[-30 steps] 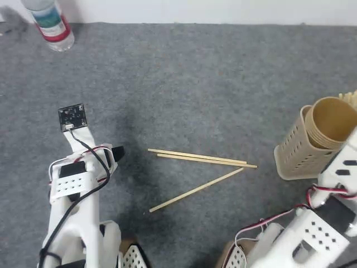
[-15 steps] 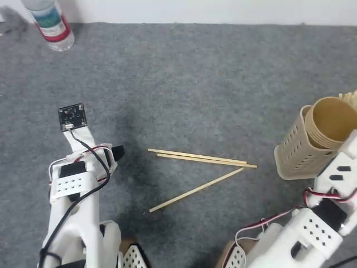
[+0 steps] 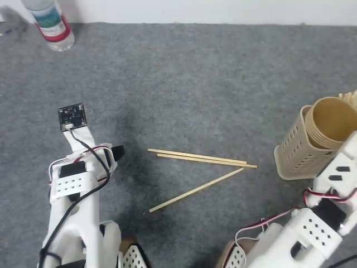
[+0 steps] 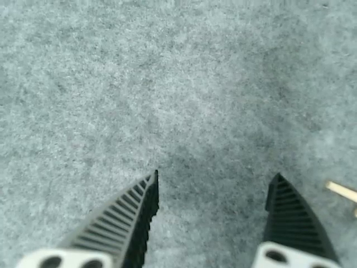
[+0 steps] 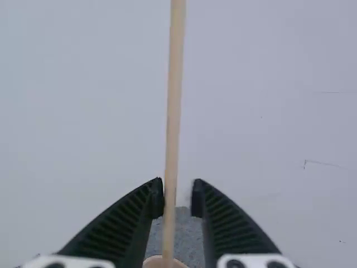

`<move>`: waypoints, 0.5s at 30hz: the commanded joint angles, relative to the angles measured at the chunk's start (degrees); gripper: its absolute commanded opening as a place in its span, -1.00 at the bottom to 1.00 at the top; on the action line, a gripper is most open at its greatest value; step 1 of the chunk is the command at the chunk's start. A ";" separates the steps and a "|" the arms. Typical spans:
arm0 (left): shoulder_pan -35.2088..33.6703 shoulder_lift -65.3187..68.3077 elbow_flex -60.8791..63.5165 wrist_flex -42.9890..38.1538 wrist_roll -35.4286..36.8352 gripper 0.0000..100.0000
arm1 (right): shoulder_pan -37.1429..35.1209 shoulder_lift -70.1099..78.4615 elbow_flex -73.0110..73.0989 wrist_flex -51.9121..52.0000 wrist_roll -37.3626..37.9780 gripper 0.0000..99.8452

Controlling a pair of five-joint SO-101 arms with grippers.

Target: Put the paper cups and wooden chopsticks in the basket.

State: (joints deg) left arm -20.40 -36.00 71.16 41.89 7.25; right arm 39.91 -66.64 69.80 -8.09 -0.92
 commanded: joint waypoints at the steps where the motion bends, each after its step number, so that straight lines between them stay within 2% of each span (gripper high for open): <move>1: 0.09 -0.53 -0.22 -0.88 0.62 -0.41 | -0.22 -0.48 -0.35 -0.75 0.97 -0.53; 6: 0.09 -0.53 -0.22 -0.88 0.62 -0.41 | -0.22 -0.48 -0.35 -0.75 0.97 -0.61; 15: 0.09 -0.53 -0.22 -0.88 0.62 -0.41 | -0.31 -0.57 -0.09 -0.66 1.05 -0.62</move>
State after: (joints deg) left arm -20.40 -36.00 71.16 41.89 7.25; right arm 40.00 -66.64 70.07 -8.09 -0.92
